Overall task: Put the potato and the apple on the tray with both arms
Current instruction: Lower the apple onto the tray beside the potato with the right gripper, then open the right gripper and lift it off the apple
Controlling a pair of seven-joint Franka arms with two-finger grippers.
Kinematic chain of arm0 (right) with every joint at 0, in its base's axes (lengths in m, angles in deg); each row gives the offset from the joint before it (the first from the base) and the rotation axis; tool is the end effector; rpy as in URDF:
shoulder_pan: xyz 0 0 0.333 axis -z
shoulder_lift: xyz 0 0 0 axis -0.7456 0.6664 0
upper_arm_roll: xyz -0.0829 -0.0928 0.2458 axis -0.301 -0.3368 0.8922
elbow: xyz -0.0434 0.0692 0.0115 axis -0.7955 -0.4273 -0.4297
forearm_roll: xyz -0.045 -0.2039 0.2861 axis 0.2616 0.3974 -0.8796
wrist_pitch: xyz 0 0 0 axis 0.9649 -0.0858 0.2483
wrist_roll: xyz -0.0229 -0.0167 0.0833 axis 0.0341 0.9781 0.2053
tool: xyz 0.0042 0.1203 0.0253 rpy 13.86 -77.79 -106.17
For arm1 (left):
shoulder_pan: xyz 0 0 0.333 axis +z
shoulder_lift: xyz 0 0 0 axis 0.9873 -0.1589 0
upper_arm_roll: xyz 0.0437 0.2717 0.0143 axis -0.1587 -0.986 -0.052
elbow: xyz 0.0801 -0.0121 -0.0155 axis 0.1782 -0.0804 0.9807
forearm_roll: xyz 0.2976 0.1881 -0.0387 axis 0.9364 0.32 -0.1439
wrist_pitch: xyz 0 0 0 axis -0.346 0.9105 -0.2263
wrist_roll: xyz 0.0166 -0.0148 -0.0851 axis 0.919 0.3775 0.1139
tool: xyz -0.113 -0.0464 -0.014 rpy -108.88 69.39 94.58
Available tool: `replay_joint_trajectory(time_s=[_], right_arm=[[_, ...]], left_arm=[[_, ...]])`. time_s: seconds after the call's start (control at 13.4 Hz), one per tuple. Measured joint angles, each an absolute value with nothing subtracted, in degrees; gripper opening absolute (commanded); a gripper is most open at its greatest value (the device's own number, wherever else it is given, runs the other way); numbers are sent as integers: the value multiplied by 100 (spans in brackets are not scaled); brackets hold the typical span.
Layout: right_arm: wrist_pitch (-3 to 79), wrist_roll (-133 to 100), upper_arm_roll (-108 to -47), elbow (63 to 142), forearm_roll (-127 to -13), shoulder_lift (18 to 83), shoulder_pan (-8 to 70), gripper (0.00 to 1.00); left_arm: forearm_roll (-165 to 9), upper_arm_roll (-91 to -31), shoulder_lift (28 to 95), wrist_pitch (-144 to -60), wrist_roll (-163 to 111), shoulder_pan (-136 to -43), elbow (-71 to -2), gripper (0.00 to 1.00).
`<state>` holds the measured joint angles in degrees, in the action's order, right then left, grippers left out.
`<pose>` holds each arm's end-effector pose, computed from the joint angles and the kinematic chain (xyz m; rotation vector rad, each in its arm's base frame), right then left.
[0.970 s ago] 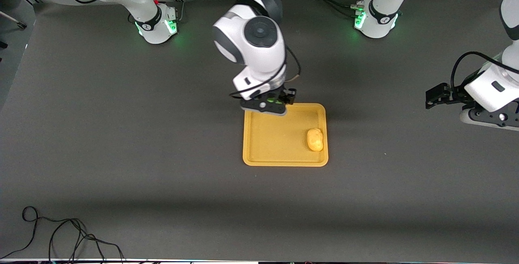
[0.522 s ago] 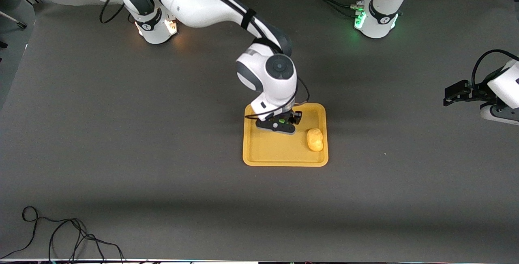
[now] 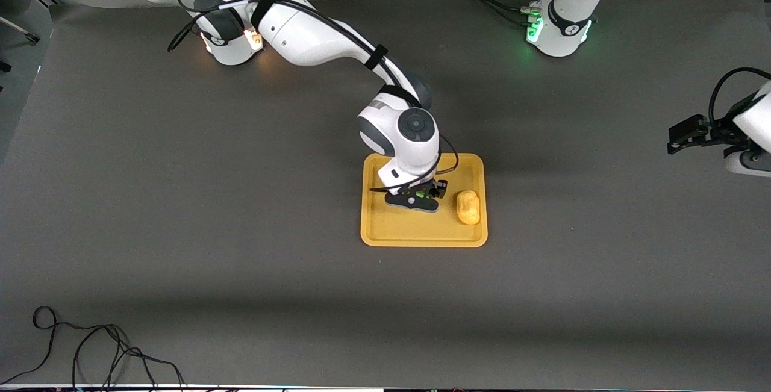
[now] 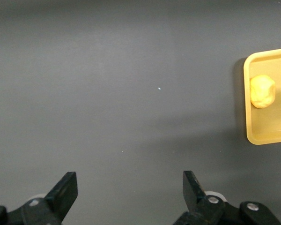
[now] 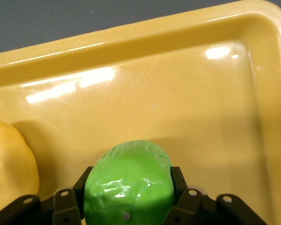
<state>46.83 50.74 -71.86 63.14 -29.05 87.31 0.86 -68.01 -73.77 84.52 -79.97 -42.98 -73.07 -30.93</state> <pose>0.4890 0.5275 0.1850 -3.0815 0.3480 -0.1494 0.5308 0.0257 0.5246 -3.1213 0.2153 0.0315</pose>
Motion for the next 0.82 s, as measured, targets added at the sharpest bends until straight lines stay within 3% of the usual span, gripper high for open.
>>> replay_joint_trajectory(time_s=[0.15, 0.3, 0.52, 0.82], right_arm=[[4765, 5074, -7186, 6311, -2905, 8789, 82, 44], [4787, 5074, -7184, 6301, -2905, 8814, 73, 99], [4801, 5074, -7182, 6275, -2904, 8831, 18, 100], [4241, 5074, -7225, 5936, -2904, 8545, 77, 100]], left_arm=[[-6795, -7440, 8591, -7950, -4295, -7163, -3098, 100], [-6796, -7630, 8757, -7851, -4307, -7109, -3099, 100], [-6804, -8343, 8901, -7768, -4313, -7707, -3102, 100], [-6808, -8326, 8972, -7675, -4305, -7984, -3106, 100]])
